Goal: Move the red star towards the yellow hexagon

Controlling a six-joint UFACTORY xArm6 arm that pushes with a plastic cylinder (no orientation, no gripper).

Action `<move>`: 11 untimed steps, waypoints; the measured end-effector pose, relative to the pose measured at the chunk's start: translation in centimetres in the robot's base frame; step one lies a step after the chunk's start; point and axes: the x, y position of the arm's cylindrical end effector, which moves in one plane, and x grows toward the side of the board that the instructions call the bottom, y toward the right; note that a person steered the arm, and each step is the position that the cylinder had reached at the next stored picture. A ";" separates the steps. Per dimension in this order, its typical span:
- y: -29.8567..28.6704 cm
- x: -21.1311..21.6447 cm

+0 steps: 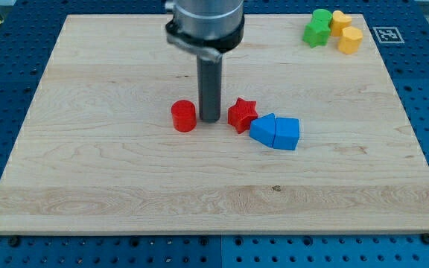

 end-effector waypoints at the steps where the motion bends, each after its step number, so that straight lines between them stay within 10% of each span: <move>1: 0.2 2.5; 4: 10.8 -8.3; 8: 11.9 1.1; 11: 20.8 -5.7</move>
